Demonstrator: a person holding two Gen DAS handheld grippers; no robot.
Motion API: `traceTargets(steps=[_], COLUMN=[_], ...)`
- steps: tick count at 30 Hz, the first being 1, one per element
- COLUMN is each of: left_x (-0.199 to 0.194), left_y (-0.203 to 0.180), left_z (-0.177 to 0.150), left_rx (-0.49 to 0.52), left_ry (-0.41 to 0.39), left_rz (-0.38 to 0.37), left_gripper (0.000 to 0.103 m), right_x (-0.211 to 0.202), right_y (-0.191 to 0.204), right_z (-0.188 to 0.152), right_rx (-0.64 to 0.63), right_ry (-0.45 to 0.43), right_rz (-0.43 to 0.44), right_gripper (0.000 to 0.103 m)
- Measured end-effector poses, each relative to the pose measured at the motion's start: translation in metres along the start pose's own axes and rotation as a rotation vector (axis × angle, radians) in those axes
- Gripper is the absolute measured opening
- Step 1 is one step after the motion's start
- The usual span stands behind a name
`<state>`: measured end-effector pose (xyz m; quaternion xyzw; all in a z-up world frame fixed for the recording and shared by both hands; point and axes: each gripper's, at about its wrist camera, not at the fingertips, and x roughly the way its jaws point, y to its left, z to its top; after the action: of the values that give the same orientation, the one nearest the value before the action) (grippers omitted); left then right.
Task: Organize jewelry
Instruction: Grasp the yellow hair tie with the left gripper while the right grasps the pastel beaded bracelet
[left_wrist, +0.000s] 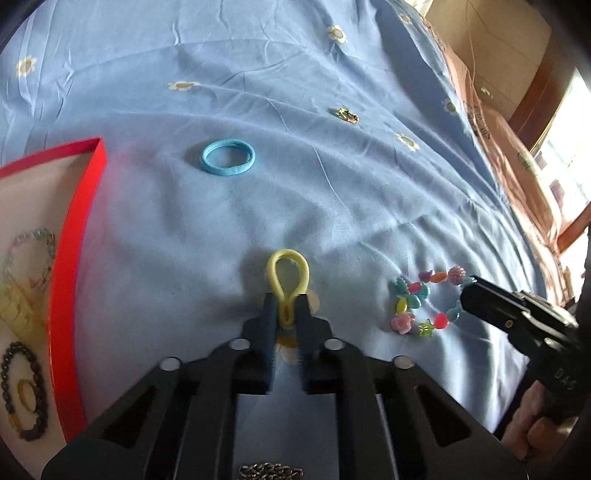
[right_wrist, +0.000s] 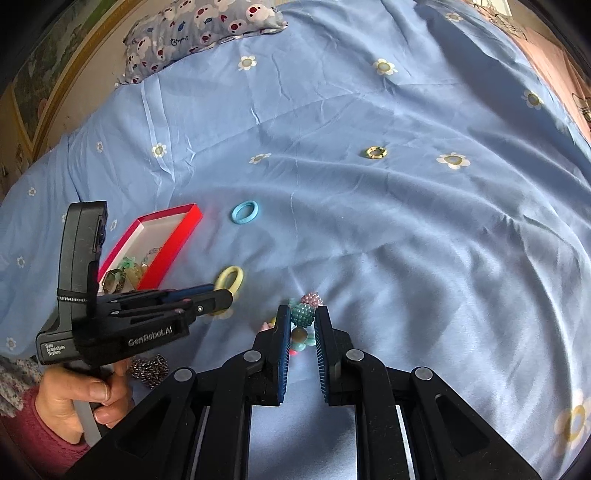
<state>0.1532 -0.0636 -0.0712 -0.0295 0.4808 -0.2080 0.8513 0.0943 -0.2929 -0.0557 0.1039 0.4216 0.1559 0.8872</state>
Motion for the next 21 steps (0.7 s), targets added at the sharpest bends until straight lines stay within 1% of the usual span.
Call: traceTargets(steps=[3,6,12,21], left_x=[-0.008,-0.019,-0.051,-0.093], left_y=[0.006,0.011,0.026,0.051], left_z=[-0.003,-0.008,-0.019,-0.038], left_rx=[-0.023,-0.042,-0.081,-0.130], left_ry=[-0.012,-0.026,-0.067,-0.118], left_rz=[0.007,-0.006,-0.009,0.039], left_gripper=[0.005,0.004,0.004,0.004], right_x=[0.000,-0.003,-0.009,-0.006], right_y=[0.005,0.013,0.032,0.068], right_z=[0.000,0.001,0.006,0.011], right_rx=[-0.008,-0.023,-0.051,-0.103], right_ry=[-0.001,-0.008,-0.021,-0.020], right_rz=[0.014,0.030,0.070,0.138], right_gripper=[0.013,0.013,0.013,0.013])
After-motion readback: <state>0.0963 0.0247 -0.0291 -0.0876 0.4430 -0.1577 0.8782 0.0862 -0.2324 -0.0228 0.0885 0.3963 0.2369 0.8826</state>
